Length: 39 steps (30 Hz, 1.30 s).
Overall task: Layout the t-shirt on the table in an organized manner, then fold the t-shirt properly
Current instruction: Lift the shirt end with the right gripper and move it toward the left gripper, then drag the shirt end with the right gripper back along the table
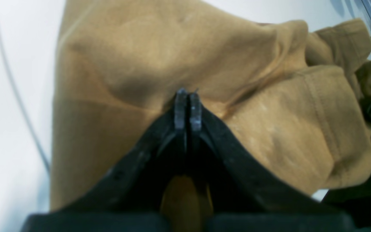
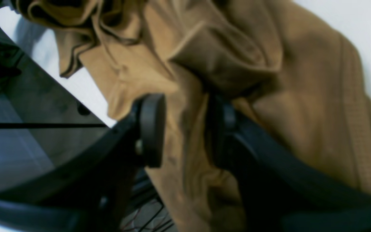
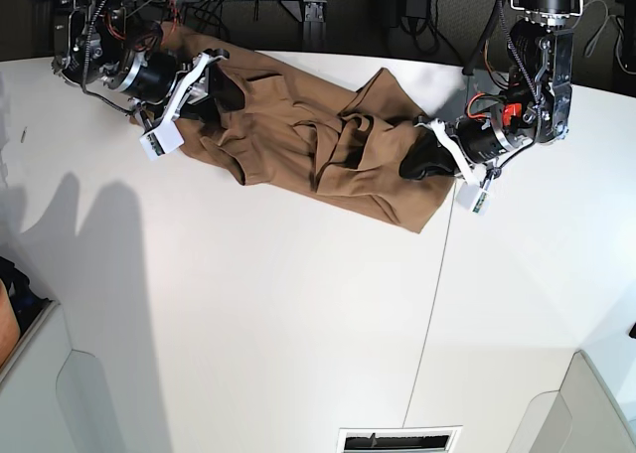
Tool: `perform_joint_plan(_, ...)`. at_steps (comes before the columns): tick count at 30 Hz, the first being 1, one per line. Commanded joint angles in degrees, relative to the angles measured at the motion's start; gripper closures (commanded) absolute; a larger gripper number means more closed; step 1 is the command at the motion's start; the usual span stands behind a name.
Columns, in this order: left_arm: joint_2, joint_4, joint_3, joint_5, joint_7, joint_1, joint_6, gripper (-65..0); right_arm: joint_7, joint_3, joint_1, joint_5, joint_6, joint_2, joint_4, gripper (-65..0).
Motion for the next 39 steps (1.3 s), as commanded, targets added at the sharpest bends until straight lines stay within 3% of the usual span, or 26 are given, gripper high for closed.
perform_joint_plan(1, -0.31, 0.22, 0.04, 1.44, 1.22, -0.83, 0.53, 0.0, 1.81, 0.61, 0.42, 1.27, 0.35, 0.55, 2.36, -23.8)
perform_joint_plan(8, -0.31, 0.22, 0.04, 2.05, 1.68, -2.99, 0.53, 0.0, 2.21, 2.16, 0.44, 1.29, 0.28, 0.55, 10.93, -23.8)
perform_joint_plan(11, -0.33, 0.22, 0.04, 2.49, 1.7, -3.08, 0.53, 0.0, 7.15, 2.14, 0.57, -0.22, -0.13, 0.11, 10.51, -23.3)
perform_joint_plan(13, -0.33, 0.22, 0.04, 2.78, 1.86, -3.08, 0.53, 0.0, 9.6, 1.7, 1.55, -2.51, -0.55, -0.44, 9.44, -15.7)
perform_joint_plan(15, -0.33, 0.22, 0.04, 2.78, 1.84, -3.08, 0.53, 0.0, 9.51, 0.79, 3.34, -5.07, -0.52, -1.22, 7.74, -0.4)
perform_joint_plan(23, -0.31, 0.22, 0.04, 2.71, 1.84, -3.1, 0.53, 0.0, 9.44, -6.27, 6.27, -14.58, -0.55, -1.51, -4.48, 0.0)
perform_joint_plan(39, -0.31, 0.22, 0.04, 2.69, 1.88, -3.08, 0.53, 0.0, 10.8, -6.95, 7.98, -11.47, -0.94, -1.49, -7.13, 0.0)
